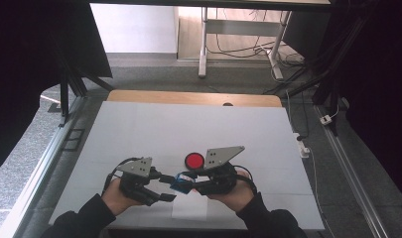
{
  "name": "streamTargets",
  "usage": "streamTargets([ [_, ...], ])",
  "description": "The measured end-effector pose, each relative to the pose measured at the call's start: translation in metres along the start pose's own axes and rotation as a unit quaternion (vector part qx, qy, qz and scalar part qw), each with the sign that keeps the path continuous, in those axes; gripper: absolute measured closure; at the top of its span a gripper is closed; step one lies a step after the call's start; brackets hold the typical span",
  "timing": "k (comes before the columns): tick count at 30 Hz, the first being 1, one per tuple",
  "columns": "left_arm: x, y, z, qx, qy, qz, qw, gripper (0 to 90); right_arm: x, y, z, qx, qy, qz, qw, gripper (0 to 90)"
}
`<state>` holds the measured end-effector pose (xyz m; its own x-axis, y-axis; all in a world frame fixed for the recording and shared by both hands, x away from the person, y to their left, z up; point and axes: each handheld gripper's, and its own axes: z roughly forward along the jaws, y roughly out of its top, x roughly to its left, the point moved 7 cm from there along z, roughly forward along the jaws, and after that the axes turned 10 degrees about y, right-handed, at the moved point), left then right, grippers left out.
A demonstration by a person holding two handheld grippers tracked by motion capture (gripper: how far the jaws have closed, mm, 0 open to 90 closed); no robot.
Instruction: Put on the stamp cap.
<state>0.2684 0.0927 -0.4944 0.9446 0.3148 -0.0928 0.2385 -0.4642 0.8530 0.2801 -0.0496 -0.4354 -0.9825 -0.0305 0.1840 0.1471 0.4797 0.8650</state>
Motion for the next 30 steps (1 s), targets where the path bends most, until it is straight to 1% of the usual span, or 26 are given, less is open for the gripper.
streamTargets([
  [5,0.002,-0.004,-0.006,0.01,0.027,-0.014,0.9995,34.4,-0.001,-0.001,-0.001,0.006,-0.009,-0.004,0.9999,71.2],
  [8,0.003,-0.007,-0.011,0.015,0.046,-0.022,0.9986,30.2,-0.001,-0.002,-0.001,0.007,-0.014,-0.005,0.9999,71.2],
  [12,0.005,-0.011,-0.018,0.02,0.07,-0.039,0.9966,25.9,-0.002,-0.003,-0.002,0.011,-0.024,-0.007,0.9996,71.1],
  [15,0.005,-0.016,-0.024,0.025,0.087,-0.052,0.9946,22.6,-0.003,-0.005,-0.002,0.015,-0.029,-0.008,0.9994,71.1],
  [21,0.005,-0.027,-0.035,0.036,0.119,-0.075,0.9894,16.2,-0.007,-0.009,-0.003,0.022,-0.042,0.001,0.9989,71.1],
  [24,0.004,-0.033,-0.041,0.039,0.131,-0.088,0.9866,13.0,-0.009,-0.011,-0.003,0.025,-0.048,0.002,0.9985,71.1],
  [28,0.004,-0.042,-0.048,0.047,0.151,-0.103,0.9821,9.9,-0.012,-0.013,-0.004,0.03,-0.059,0.008,0.9978,71.1],
  [30,0.003,-0.045,-0.052,0.045,0.159,-0.117,0.9794,8.4,-0.014,-0.014,-0.006,0.029,-0.064,0.01,0.9975,71.1],
])
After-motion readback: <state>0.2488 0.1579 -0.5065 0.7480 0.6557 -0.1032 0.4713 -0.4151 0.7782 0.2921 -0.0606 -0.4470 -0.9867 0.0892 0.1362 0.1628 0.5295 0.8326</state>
